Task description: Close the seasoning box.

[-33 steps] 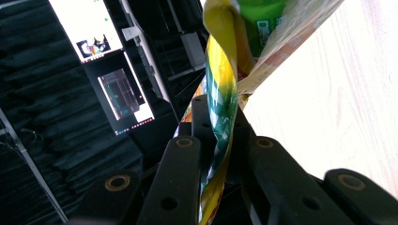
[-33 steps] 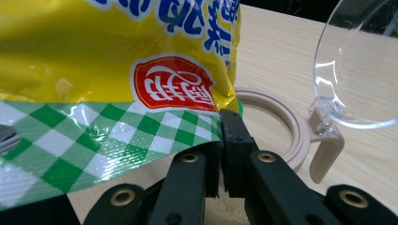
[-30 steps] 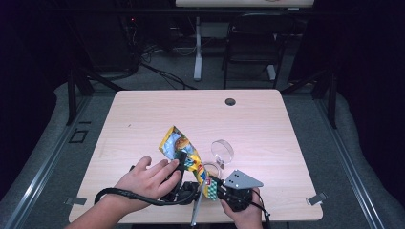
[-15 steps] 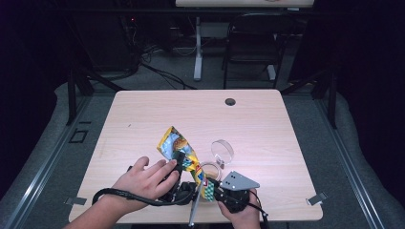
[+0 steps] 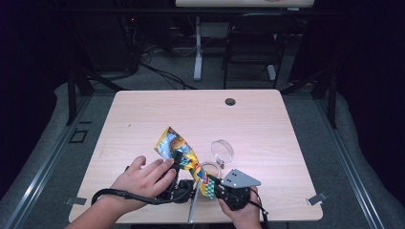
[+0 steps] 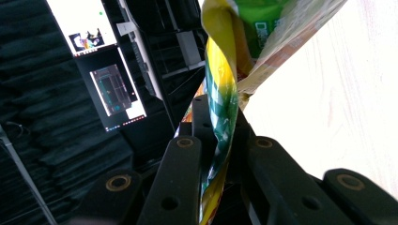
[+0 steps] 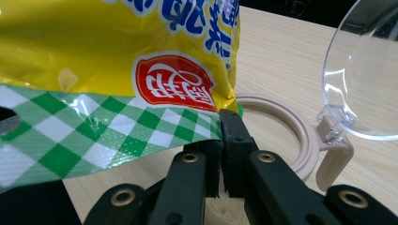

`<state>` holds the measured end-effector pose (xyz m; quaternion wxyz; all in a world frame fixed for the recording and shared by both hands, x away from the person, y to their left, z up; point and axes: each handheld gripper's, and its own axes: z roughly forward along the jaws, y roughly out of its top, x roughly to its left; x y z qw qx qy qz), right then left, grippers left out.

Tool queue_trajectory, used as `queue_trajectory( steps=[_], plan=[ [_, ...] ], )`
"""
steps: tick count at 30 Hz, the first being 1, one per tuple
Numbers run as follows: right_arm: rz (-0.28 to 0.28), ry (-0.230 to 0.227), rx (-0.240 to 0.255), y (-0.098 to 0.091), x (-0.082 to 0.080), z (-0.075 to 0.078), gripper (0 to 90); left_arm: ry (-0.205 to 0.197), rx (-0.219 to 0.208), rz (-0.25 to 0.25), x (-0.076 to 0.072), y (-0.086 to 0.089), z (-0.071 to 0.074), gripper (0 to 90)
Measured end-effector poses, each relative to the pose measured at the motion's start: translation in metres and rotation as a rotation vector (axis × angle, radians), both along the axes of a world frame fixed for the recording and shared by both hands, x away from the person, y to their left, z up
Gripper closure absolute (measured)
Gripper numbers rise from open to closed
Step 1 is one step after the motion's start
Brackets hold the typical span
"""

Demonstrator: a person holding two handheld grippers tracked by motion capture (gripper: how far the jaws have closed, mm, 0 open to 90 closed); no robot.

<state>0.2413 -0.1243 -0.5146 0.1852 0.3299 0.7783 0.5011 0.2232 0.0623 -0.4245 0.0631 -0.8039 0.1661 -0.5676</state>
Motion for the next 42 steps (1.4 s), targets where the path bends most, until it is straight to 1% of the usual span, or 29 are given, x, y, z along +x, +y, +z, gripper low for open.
queue_trajectory(
  steps=[2, 3, 4, 9, 11, 14, 21, 23, 29, 31, 35, 38, 39, 42],
  plan=[
    [0.0, -0.001, -0.004, -0.001, 0.0, 0.0, 87.6, 0.002, -0.002, -0.003, 0.0, 0.0, -0.001, 87.3],
    [-0.001, -0.001, -0.005, -0.001, 0.0, 0.0, 87.6, 0.012, -0.009, 0.008, 0.0, 0.001, -0.003, 87.4],
    [-0.001, -0.001, -0.006, -0.001, 0.0, -0.001, 87.6, 0.013, -0.01, 0.009, 0.0, 0.002, -0.003, 87.4],
    [-0.002, -0.001, -0.008, 0.0, 0.0, -0.001, 87.7, 0.01, -0.008, -0.002, 0.001, 0.002, -0.002, 87.4],
    [-0.002, -0.002, -0.007, 0.0, -0.001, 0.0, 87.7, 0.023, -0.019, 0.013, 0.001, 0.003, -0.002, 87.4],
    [0.001, -0.008, -0.003, -0.001, -0.002, 0.001, 87.8, 0.035, -0.043, 0.016, 0.002, 0.005, 0.0, 87.4],
    [-0.001, -0.009, -0.005, -0.002, -0.002, 0.002, 87.8, 0.039, -0.057, 0.012, 0.002, 0.007, -0.002, 87.4],
    [-0.004, -0.011, 0.003, -0.002, -0.002, 0.002, 87.8, 0.041, -0.062, 0.017, 0.002, 0.008, -0.002, 87.4],
    [-0.001, -0.013, -0.007, -0.002, -0.003, 0.003, 87.8, 0.061, -0.095, 0.029, 0.003, 0.012, -0.006, 87.4],
    [0.001, -0.017, -0.004, -0.002, -0.003, 0.003, 87.8, 0.073, -0.11, 0.033, 0.003, 0.014, -0.006, 87.4],
    [0.003, -0.024, 0.0, -0.001, -0.004, 0.003, 87.8, 0.084, -0.132, 0.042, 0.004, 0.017, -0.007, 87.5],
    [0.002, -0.022, -0.002, -0.001, -0.003, 0.003, 87.8, 0.091, -0.138, 0.051, 0.004, 0.019, -0.008, 87.5],
    [0.003, -0.023, -0.002, 0.0, -0.003, 0.003, 87.8, 0.096, -0.152, 0.05, 0.004, 0.02, -0.009, 87.5],
    [0.001, -0.025, 0.0, 0.0, -0.003, 0.002, 87.8, 0.107, -0.167, 0.058, 0.005, 0.022, -0.01, 87.5]
  ],
)
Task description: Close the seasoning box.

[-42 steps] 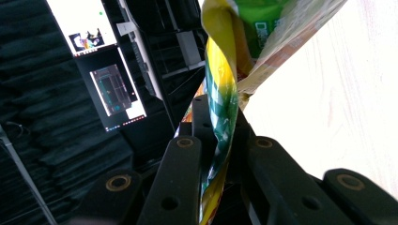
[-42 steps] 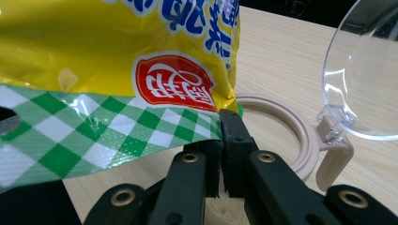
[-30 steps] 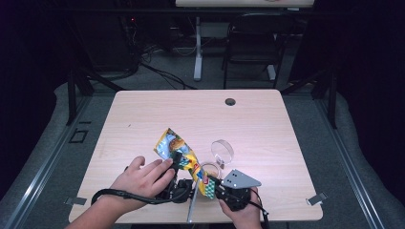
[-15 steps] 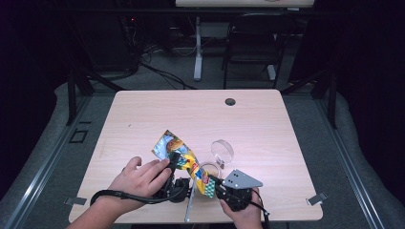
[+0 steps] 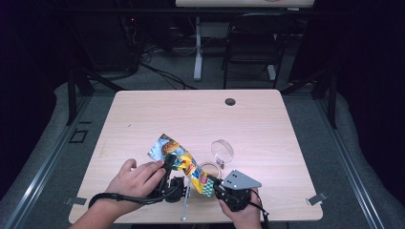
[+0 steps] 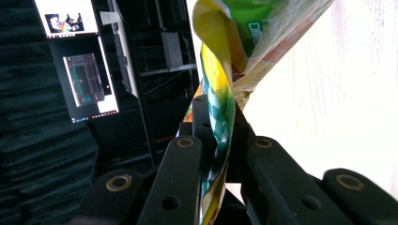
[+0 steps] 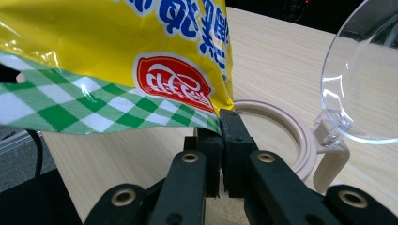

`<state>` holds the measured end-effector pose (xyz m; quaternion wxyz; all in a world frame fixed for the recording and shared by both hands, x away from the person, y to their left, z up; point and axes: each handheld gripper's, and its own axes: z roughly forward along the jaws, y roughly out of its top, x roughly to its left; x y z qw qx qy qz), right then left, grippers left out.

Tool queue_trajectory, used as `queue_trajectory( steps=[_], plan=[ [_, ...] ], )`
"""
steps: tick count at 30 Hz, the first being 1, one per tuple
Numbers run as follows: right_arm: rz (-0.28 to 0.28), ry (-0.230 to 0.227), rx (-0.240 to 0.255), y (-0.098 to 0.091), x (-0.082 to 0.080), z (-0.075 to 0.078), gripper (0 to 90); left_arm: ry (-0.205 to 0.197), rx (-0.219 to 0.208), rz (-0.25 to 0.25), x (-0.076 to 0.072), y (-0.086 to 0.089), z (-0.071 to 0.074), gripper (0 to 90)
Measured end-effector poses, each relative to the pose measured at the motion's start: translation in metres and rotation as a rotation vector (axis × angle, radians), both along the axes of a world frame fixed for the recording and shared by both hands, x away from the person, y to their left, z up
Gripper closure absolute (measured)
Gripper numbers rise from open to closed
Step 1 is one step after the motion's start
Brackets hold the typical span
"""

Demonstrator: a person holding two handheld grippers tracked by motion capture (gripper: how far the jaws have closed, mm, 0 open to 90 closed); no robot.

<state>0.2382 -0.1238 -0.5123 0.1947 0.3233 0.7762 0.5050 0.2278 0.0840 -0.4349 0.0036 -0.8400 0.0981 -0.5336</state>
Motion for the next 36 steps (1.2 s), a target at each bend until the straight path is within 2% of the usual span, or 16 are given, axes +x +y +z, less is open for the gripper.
queue_trajectory(
  steps=[2, 3, 13, 21, 27, 36],
  plan=[
    [0.001, 0.0, 0.001, 0.0, 0.0, 0.0, 87.8, -0.001, -0.008, 0.001, 0.001, 0.001, 0.0, 87.5],
    [0.001, -0.001, 0.002, 0.0, 0.0, 0.0, 87.8, 0.008, -0.027, 0.008, 0.001, 0.002, -0.001, 87.5],
    [0.0, -0.008, 0.007, 0.0, 0.003, 0.001, 87.7, 0.03, -0.073, 0.033, 0.003, 0.007, -0.004, 87.7],
    [0.001, -0.016, -0.004, 0.001, 0.003, 0.002, 87.8, 0.05, -0.127, 0.049, 0.005, 0.012, -0.009, 87.8],
    [-0.003, -0.017, -0.001, 0.002, 0.004, 0.001, 87.8, 0.069, -0.186, 0.066, 0.007, 0.017, -0.015, 87.8],
    [-0.005, -0.022, 0.006, 0.001, 0.005, 0.001, 87.8, 0.093, -0.253, 0.089, 0.008, 0.023, -0.021, 87.9]
  ],
)
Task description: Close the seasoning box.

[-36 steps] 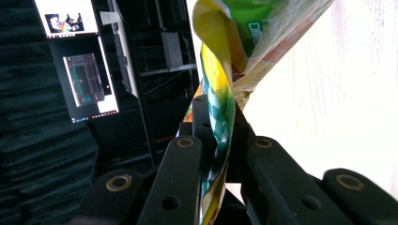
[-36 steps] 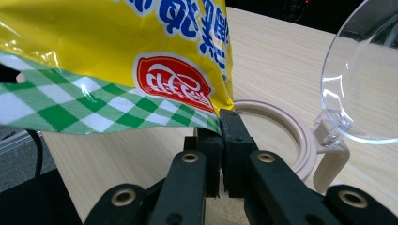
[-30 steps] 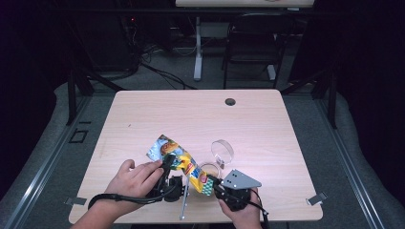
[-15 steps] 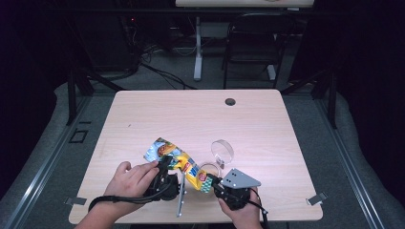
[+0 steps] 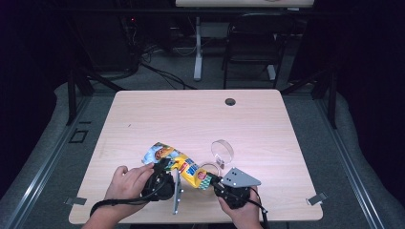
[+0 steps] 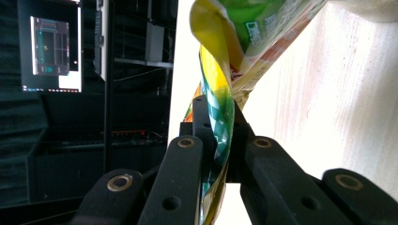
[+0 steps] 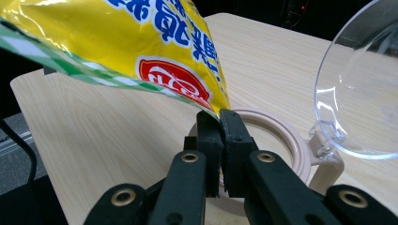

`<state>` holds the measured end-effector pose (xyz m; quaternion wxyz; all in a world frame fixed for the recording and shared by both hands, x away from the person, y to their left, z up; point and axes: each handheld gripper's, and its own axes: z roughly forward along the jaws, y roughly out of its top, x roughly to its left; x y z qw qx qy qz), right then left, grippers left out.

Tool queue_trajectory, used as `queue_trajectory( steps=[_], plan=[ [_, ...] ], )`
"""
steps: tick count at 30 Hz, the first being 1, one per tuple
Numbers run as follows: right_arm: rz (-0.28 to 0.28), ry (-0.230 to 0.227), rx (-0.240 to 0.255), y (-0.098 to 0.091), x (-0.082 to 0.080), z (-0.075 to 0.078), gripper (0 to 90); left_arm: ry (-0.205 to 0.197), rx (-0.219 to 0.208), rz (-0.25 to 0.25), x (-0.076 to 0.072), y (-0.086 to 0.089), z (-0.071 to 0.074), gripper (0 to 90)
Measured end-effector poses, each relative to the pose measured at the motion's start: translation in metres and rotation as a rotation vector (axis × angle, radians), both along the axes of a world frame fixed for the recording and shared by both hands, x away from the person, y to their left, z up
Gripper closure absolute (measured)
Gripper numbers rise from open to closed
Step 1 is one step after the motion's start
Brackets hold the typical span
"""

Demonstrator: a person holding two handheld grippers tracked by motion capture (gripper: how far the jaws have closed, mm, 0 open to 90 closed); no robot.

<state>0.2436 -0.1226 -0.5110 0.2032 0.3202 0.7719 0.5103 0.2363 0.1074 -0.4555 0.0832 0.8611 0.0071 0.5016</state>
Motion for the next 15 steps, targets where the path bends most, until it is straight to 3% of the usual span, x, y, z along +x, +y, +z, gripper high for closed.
queue_trajectory(
  steps=[10, 15],
  plan=[
    [0.001, -0.005, 0.01, 0.0002, 0.0002, 0.0002, 86.9, 0.022, -0.043, 0.005, 0.001, 0.0054, -0.0025, 87.9],
    [0.002, 0.002, 0.034, -0.0022, 0.0021, -0.0006, 81.5, 0.04, -0.043, 0.003, 0.001, 0.0073, -0.0023, 88.0]
  ],
)
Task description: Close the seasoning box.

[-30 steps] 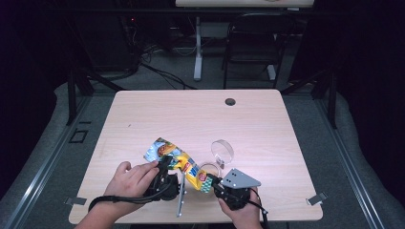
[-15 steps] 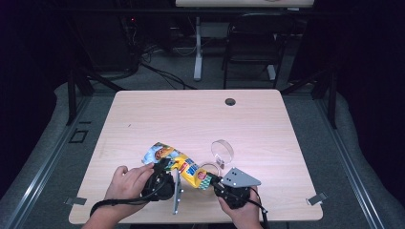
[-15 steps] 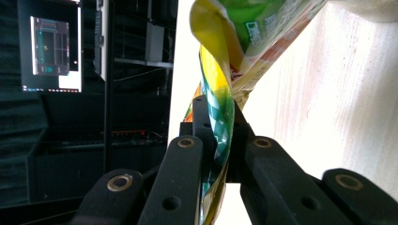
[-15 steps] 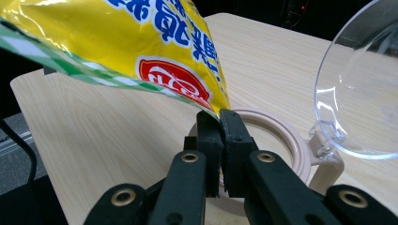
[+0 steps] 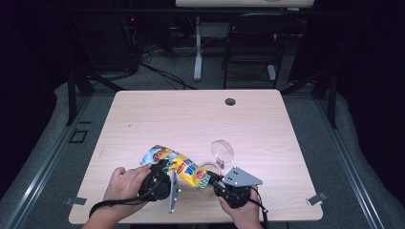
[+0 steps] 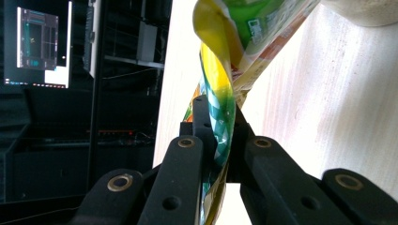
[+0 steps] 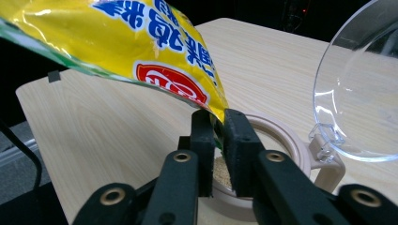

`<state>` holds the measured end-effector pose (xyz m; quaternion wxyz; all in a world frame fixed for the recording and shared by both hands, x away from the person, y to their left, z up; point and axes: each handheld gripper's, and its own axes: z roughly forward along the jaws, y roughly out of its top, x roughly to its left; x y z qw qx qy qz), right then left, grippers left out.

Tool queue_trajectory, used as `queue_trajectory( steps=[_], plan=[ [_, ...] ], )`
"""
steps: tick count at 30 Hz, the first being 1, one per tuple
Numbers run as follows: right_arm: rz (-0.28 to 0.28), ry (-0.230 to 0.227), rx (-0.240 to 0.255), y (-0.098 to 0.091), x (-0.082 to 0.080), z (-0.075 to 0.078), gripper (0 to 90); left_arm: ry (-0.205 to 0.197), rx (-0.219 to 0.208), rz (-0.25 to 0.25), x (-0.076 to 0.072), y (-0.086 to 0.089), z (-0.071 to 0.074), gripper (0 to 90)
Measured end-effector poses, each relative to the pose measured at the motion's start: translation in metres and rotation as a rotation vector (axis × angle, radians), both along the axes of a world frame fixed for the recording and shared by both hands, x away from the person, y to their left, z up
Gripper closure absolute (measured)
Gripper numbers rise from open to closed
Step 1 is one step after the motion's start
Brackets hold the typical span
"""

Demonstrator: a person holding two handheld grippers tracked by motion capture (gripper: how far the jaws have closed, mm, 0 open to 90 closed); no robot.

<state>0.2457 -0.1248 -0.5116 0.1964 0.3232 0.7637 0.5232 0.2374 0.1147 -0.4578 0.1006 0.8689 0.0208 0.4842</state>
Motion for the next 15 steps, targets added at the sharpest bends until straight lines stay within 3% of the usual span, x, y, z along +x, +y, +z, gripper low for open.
queue_trajectory(
  steps=[9, 15],
  plan=[
    [0.007, 0.012, 0.016, -0.001, 0.003, -0.003, 74.2, 0.018, -0.05, 0.004, 0.001, 0.007, -0.005, 88.1],
    [0.007, 0.016, 0.017, 0.0, 0.004, -0.005, 68.4, 0.059, -0.14, 0.009, 0.0, 0.016, -0.012, 88.2]
  ],
)
